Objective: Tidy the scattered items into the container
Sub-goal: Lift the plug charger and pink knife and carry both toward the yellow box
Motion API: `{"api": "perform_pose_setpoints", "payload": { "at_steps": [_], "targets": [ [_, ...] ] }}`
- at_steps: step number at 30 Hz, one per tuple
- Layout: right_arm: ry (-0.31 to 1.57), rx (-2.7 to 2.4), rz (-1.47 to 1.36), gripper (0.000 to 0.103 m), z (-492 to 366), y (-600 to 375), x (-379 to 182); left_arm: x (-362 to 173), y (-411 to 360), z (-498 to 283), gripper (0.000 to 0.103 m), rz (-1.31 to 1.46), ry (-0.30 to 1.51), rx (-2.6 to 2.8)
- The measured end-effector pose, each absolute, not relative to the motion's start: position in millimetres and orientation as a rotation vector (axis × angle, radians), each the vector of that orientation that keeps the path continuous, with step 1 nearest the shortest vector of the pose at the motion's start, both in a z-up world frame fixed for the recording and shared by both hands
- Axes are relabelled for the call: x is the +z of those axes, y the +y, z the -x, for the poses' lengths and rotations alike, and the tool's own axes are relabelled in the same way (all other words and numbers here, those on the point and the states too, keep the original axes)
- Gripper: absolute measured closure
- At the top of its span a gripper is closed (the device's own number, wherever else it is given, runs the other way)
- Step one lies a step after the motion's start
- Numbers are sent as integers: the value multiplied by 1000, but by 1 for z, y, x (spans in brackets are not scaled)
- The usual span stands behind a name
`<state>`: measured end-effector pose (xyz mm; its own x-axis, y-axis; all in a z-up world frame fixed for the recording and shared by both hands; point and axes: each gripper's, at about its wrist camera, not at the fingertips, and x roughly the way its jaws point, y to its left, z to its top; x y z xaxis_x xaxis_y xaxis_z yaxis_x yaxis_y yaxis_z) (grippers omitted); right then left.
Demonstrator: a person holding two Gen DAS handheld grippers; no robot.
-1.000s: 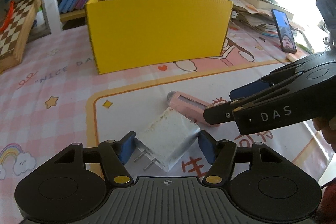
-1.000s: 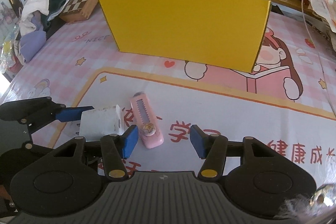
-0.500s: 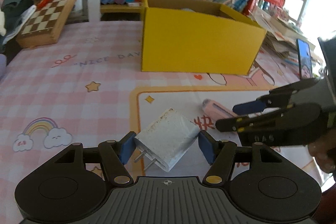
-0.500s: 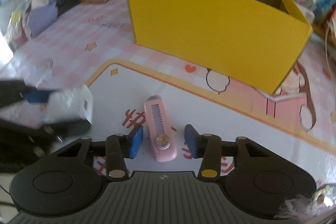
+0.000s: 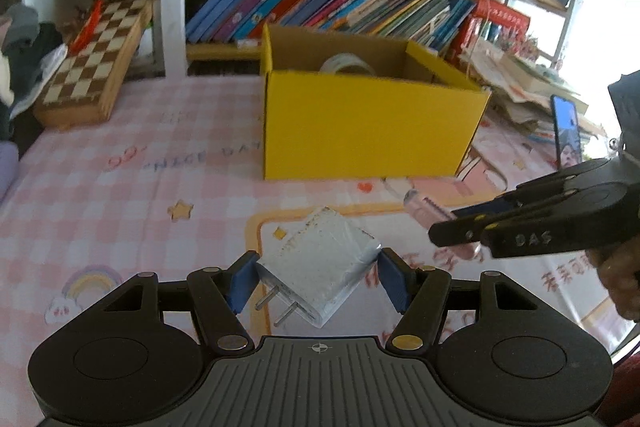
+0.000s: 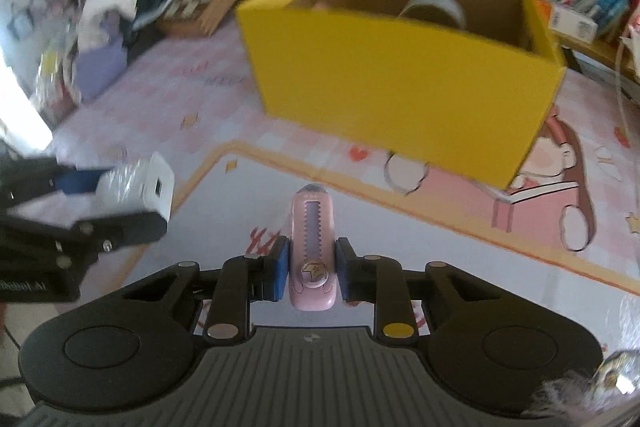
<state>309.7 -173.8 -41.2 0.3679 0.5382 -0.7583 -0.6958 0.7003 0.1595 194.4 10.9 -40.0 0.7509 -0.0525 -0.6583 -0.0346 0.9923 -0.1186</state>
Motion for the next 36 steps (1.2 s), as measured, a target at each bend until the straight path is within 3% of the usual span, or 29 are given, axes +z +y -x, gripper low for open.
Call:
{"api": "perform_pose_setpoints", "payload": {
  "at_steps": [12,18,36],
  "targets": [
    [630,819,201,80,-352,-200,54,30,7,-248,39,0,549,-87],
    [582,819,266,80,-408,-186,75,55,-5,-298,39,-87,502,-128],
    [991,848,530,80,-554,-101,-24,-8,-16,-440,39,22,891,-179]
  ]
}}
